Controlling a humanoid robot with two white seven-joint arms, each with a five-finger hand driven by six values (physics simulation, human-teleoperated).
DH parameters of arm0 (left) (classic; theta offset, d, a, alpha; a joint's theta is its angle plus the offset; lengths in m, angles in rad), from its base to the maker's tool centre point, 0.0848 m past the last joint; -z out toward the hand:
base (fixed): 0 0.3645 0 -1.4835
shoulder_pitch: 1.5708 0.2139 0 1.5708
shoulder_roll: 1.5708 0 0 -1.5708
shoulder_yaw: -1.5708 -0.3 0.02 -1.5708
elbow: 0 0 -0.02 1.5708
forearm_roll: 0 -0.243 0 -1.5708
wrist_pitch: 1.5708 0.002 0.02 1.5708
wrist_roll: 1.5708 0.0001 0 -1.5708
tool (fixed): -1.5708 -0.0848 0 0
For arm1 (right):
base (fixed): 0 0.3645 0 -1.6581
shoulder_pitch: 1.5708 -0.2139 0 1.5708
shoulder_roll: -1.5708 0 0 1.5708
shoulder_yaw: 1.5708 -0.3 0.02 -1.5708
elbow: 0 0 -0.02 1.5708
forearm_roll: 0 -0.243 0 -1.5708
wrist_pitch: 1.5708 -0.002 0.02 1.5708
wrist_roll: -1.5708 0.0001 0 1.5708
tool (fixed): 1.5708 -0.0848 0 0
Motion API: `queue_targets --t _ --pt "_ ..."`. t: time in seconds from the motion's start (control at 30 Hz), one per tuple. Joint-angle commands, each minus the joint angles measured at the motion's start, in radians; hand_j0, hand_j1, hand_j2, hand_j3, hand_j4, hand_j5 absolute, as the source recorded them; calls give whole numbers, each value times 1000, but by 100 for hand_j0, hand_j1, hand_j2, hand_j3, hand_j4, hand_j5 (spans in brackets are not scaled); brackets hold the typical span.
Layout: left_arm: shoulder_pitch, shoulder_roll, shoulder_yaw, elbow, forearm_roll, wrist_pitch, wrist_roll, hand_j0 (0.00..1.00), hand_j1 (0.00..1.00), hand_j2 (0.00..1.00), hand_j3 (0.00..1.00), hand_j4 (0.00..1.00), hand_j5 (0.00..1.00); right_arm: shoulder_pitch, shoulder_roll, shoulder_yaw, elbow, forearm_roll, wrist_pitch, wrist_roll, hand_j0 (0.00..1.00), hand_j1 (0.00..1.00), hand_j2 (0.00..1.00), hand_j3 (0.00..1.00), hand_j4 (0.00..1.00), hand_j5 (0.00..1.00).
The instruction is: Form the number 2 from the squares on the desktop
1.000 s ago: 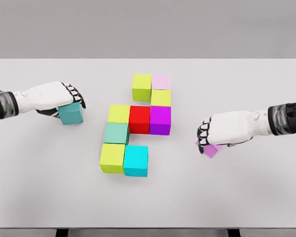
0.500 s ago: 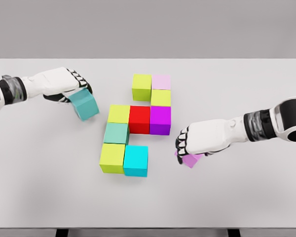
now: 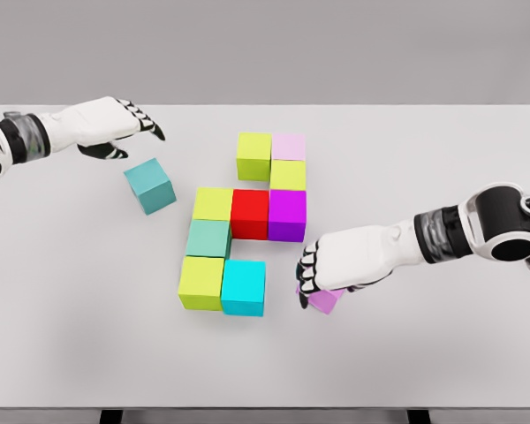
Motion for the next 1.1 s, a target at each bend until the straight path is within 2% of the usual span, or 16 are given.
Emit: queue_targets --t 0.0,0.03,0.2,0.3,0.4,0.5,0.53,0.6,0.67,0.73,0.77,0.8,0.9,0.97,1.0,1.07 --pt "0 6 4 0 14 1 0 100 100 100 100 100 100 0 -6 1 0 -3 2 -2 96 96 96 96 96 96" --pt "5 16 1 -7 18 1 0 100 100 100 100 100 100 0 -14 -2 0 -3 2 -2 99 99 99 99 99 99" --pt "9 23 -36 -64 14 1 1 100 100 100 100 100 100 0 -23 -10 0 -5 2 -3 100 100 100 100 100 100" --pt "25 23 -48 -93 13 1 0 100 100 100 100 100 100 0 -52 -45 0 -17 2 -10 100 100 100 100 100 100" --pt "40 22 -51 -92 7 1 0 100 100 100 100 100 100 -2 -160 -189 1 -224 2 -10 100 100 100 100 100 100" --pt "40 23 -51 -92 7 1 0 100 100 100 100 100 100 0 -240 -261 1 -324 2 -10 100 100 100 100 100 100" --pt "40 25 -51 -90 7 1 0 100 100 100 100 100 100 14 -289 -303 4 -365 2 -10 100 100 100 100 100 100" --pt "40 25 -50 -90 7 1 0 100 100 100 100 100 100 86 -370 -370 32 -387 2 -11 100 100 100 100 100 100" --pt "40 25 -50 -90 8 1 0 100 100 100 100 100 100 184 -384 -477 103 -379 2 -10 100 100 100 100 100 100" --pt "38 51 -50 -92 13 1 0 100 100 100 100 100 100 210 -391 -484 135 -365 2 -7 100 100 100 100 100 100" --pt "38 62 -50 -92 16 1 0 100 100 100 100 100 100 207 -418 -462 130 -339 2 -10 100 100 100 100 100 100" --pt "38 75 -50 -96 18 1 0 100 100 100 100 100 100 186 -433 -400 126 -334 2 -13 100 100 100 100 100 100" --pt "34 82 -48 -115 19 1 1 100 100 100 100 100 100 -144 -479 59 87 -333 2 -37 100 100 100 100 100 100" --pt "31 71 -47 -113 24 1 7 100 100 100 100 100 100 -210 -479 142 38 -293 2 -42 100 100 100 100 100 100" --pt "31 69 -47 -109 51 1 7 100 100 100 100 100 100 -224 -470 173 9 -246 2 -48 100 100 100 100 100 100" --pt "29 60 -42 -101 88 1 9 100 100 100 100 100 100 -265 -407 236 3 -163 2 -68 100 100 100 100 100 100"
